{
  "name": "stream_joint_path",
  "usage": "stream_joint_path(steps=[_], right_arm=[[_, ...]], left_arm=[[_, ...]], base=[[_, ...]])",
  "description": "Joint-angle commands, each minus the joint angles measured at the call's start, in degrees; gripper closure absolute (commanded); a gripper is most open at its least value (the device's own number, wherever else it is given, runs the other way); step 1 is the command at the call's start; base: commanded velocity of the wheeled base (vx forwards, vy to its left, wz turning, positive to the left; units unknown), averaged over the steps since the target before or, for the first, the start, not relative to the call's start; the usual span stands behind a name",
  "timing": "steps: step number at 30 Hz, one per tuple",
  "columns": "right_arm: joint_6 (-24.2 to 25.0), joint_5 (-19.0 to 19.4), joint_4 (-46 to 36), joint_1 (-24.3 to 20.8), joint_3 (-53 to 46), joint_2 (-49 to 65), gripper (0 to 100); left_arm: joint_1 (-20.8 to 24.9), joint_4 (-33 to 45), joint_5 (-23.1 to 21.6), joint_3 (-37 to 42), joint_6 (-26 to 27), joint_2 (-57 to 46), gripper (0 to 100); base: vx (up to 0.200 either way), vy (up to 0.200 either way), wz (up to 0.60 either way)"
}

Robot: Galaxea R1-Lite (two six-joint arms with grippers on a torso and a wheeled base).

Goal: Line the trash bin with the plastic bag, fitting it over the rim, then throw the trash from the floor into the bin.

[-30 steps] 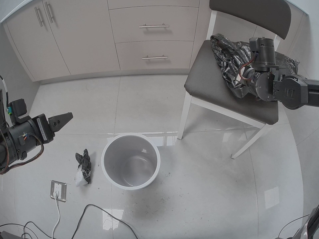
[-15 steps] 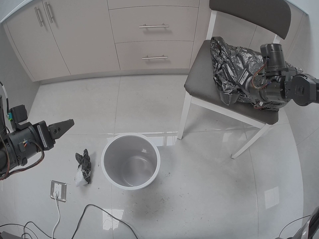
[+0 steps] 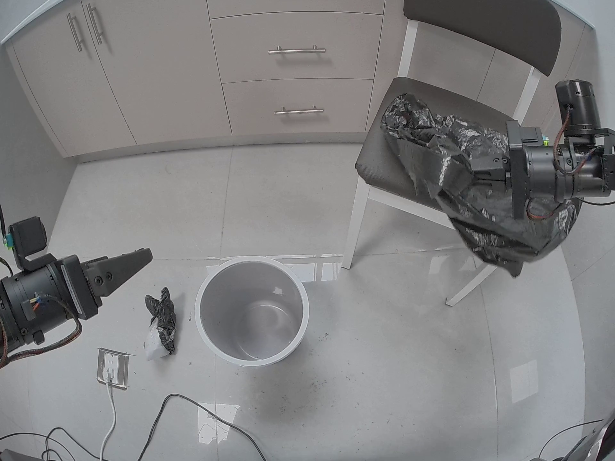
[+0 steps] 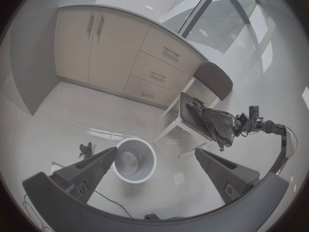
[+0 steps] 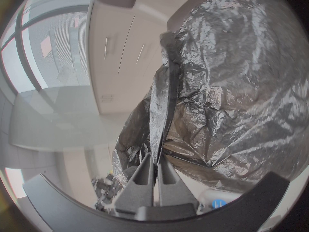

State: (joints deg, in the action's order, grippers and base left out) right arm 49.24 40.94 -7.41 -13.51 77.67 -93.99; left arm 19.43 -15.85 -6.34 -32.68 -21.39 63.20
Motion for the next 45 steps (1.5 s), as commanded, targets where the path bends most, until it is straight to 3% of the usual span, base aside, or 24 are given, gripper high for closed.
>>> stream_joint_path(steps=[1,4,8,12,21,22,25,27,31,35,39,41,45], right_arm=[[-5.6,1.5,-7.7,-7.1,-2.3,10.4,100],[-7.2,1.3,-10.9,-9.9,-2.2,13.8,100],[-7.1,1.3,-11.2,-10.0,-3.8,17.9,100],[-7.1,1.3,-11.3,-10.1,-6.7,22.2,100],[-7.3,1.3,-15.8,-15.3,-6.2,27.3,100],[-7.3,1.3,-17.5,-16.2,-4.9,27.5,100],[-7.4,1.3,-19.8,-16.4,-3.1,27.5,100],[-8.2,1.3,-21.9,-17.6,-1.3,27.5,100],[-10.5,1.3,-24.1,-20.0,-0.1,27.2,100],[-11.5,1.3,-30.6,-24.8,2.3,25.3,100],[-16.4,1.3,-35.0,-27.2,2.8,24.5,100],[-21.4,1.3,-38.7,-29.6,4.3,23.9,100],[-24.5,1.3,-43.4,-31.5,8.9,22.3,100]], left_arm=[[2.0,-0.3,-3.3,1.5,-0.4,-2.8,0],[1.9,-0.4,-5.9,1.7,-0.3,-1.8,0],[4.1,-0.5,-6.4,1.5,-1.4,0.3,0],[6.4,-2.4,-6.5,-0.7,-7.1,4.1,0],[6.0,-3.2,-14.4,-10.6,-16.9,19.4,0],[6.1,-0.6,-15.8,-14.6,-20.6,23.9,0],[6.0,4.8,-16.7,-20.3,-24.4,28.5,0],[5.8,15.1,-17.4,-30.4,-29.5,34.2,0],[5.5,22.9,-20.2,-39.0,-29.9,38.1,0],[4.8,23.8,-24.8,-42.1,-29.9,38.4,0],[4.3,23.8,-25.1,-43.4,-29.0,39.5,0],[3.3,24.0,-25.4,-43.9,-26.8,41.2,0],[3.1,24.1,-26.2,-44.0,-26.2,42.6,0]], base=[[0.0,0.0,0.0],[0.0,0.0,0.0],[0.0,0.0,0.0],[0.0,0.0,0.0],[0.0,0.0,0.0],[0.0,0.0,0.0],[0.0,0.0,0.0],[0.0,0.0,0.0],[0.0,0.0,0.0],[0.0,0.0,0.0],[0.0,0.0,0.0],[0.0,0.0,0.0],[0.0,0.0,0.0]])
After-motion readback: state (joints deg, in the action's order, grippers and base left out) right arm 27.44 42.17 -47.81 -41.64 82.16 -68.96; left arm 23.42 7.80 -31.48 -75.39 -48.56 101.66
